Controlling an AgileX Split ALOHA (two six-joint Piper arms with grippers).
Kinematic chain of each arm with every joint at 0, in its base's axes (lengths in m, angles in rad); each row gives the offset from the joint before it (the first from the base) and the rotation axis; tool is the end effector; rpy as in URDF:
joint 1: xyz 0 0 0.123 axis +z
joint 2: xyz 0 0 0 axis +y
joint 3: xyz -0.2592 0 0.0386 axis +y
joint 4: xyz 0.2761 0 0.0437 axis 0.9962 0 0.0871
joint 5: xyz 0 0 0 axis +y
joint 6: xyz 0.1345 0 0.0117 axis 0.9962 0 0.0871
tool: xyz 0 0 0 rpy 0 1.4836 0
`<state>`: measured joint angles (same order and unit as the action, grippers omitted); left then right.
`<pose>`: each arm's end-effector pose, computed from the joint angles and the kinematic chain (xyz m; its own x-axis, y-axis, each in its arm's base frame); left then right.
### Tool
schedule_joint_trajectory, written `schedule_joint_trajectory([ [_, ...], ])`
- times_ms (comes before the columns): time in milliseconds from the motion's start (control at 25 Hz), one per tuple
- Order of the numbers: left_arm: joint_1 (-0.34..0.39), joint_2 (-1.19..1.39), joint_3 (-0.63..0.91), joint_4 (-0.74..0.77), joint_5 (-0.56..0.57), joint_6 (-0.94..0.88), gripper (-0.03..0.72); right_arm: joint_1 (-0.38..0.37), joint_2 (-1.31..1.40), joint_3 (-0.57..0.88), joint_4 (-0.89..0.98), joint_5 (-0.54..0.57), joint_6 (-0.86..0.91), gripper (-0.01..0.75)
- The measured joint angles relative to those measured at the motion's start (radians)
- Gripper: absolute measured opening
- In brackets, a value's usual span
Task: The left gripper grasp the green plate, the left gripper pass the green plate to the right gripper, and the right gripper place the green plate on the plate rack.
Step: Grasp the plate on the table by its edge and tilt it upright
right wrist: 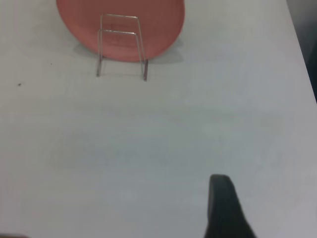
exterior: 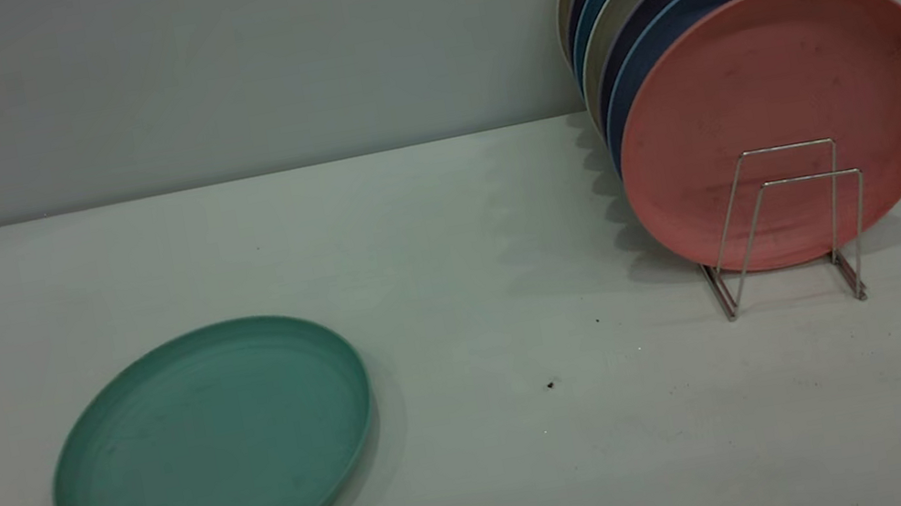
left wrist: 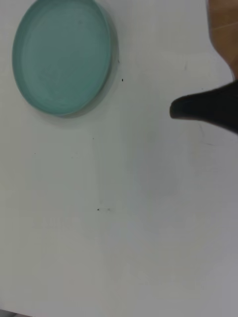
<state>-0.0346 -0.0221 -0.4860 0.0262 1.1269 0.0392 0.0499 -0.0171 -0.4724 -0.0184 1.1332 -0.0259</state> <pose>0.0764 0.0006 0.2599 -0.5051 0.0679 -0.8604 0.0397 0.9977 0.0555 0.0779 0.0016 0.2542 -0.5260 -0.0600 -0.8484 -0.0535 0.9979 -0.0374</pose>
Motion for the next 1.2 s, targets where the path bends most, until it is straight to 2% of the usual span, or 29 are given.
schedule_joint_trajectory([
  [1200, 0.000, 0.014, -0.012, 0.024, -0.005, -0.022, 0.591, 0.000, 0.048, -0.023, 0.001, -0.015, 0.000, 0.456],
])
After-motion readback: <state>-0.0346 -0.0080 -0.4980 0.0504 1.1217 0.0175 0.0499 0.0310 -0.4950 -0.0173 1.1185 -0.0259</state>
